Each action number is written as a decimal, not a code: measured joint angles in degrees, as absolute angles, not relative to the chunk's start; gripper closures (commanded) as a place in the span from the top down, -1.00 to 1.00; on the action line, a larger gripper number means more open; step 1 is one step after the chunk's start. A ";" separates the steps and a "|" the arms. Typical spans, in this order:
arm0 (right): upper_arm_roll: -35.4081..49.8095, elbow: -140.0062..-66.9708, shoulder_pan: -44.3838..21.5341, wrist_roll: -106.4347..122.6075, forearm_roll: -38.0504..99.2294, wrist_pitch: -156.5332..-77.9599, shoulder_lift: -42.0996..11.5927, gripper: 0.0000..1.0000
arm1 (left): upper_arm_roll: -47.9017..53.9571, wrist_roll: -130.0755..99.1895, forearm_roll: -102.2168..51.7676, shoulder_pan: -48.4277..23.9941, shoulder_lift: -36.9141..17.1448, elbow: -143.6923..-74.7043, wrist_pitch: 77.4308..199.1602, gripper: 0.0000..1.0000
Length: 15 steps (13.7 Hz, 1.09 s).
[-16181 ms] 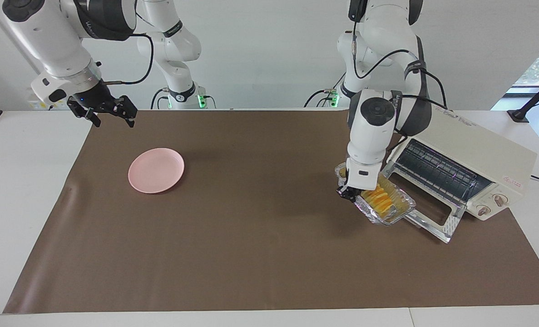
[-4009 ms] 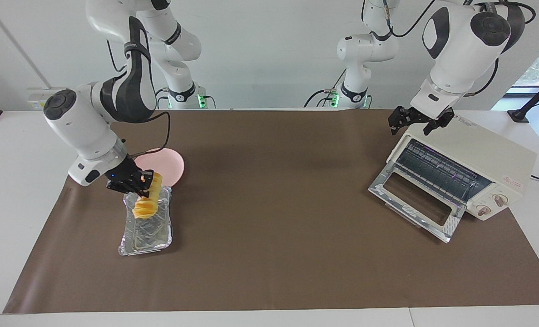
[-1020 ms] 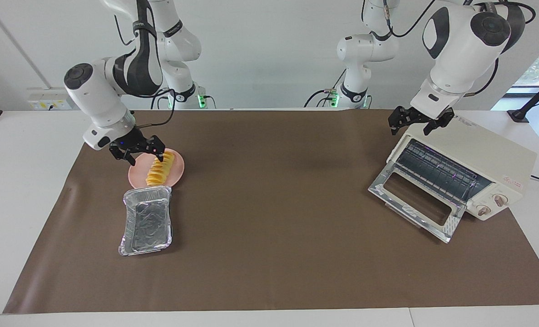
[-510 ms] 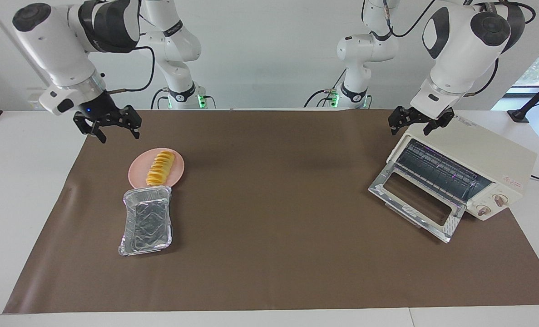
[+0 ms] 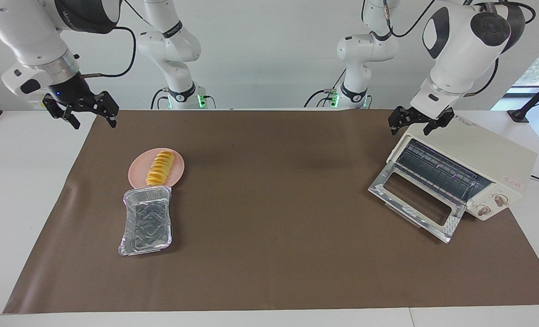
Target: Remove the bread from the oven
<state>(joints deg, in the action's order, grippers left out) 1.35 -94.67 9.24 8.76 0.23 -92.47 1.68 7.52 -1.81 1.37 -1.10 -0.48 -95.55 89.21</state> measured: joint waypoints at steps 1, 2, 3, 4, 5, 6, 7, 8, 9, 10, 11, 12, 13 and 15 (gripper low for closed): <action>1.35 -94.86 9.39 8.74 0.21 -92.58 1.32 1.00 | 7.52 -1.81 1.37 -1.10 -0.48 -95.55 89.21 1.00; 1.34 -95.11 9.40 8.72 0.19 -92.37 1.17 1.00 | 7.52 -1.81 1.37 -1.10 -0.48 -95.55 89.21 1.00; 1.37 -95.42 9.40 8.71 0.17 -92.01 1.19 1.00 | 7.52 -1.81 1.37 -1.10 -0.48 -95.55 89.21 1.00; 1.40 -95.65 9.40 8.70 0.17 -91.84 1.21 1.00 | 7.52 -1.81 1.37 -1.10 -0.48 -95.55 89.21 1.00; 1.43 -95.79 9.40 8.69 0.16 -91.70 1.25 1.00 | 7.52 -1.81 1.37 -1.10 -0.48 -95.55 89.21 1.00; 1.44 -95.83 9.40 8.69 0.16 -91.39 1.29 1.00 | 7.52 -1.81 1.37 -1.10 -0.48 -95.55 89.21 1.00; 1.44 -95.84 9.40 8.68 0.16 -90.97 1.35 1.00 | 7.52 -1.81 1.37 -1.10 -0.48 -95.55 89.21 1.00; 1.44 -95.84 9.40 8.67 0.16 -90.57 1.42 1.00 | 7.52 -1.81 1.37 -1.10 -0.48 -95.55 89.21 1.00; 1.44 -95.85 9.40 8.66 0.16 -90.23 1.49 1.00 | 7.52 -1.81 1.37 -1.10 -0.48 -95.55 89.21 1.00; 1.44 -95.86 9.40 8.64 0.16 -90.09 1.54 1.00 | 7.52 -1.81 1.37 -1.10 -0.48 -95.55 89.21 1.00; 1.44 -95.87 9.40 8.63 0.16 -90.03 1.55 1.00 | 7.52 -1.81 1.37 -1.10 -0.48 -95.55 89.21 1.00; 1.44 -95.88 9.40 8.60 0.16 -90.02 1.55 1.00 | 7.52 -1.81 1.37 -1.10 -0.48 -95.55 89.21 1.00; 1.45 -95.89 9.39 8.52 0.16 -90.02 1.55 1.00 | 7.52 -1.81 1.37 -1.10 -0.48 -95.55 89.21 1.00; 1.49 -95.90 9.38 8.45 0.16 -90.02 1.55 1.00 | 7.52 -1.81 1.37 -1.10 -0.48 -95.55 89.21 1.00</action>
<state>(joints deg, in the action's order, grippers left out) 1.49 -95.90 9.38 8.45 0.16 -90.02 1.55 7.52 -1.81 1.37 -1.10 -0.48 -95.55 89.21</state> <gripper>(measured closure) 0.000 0.000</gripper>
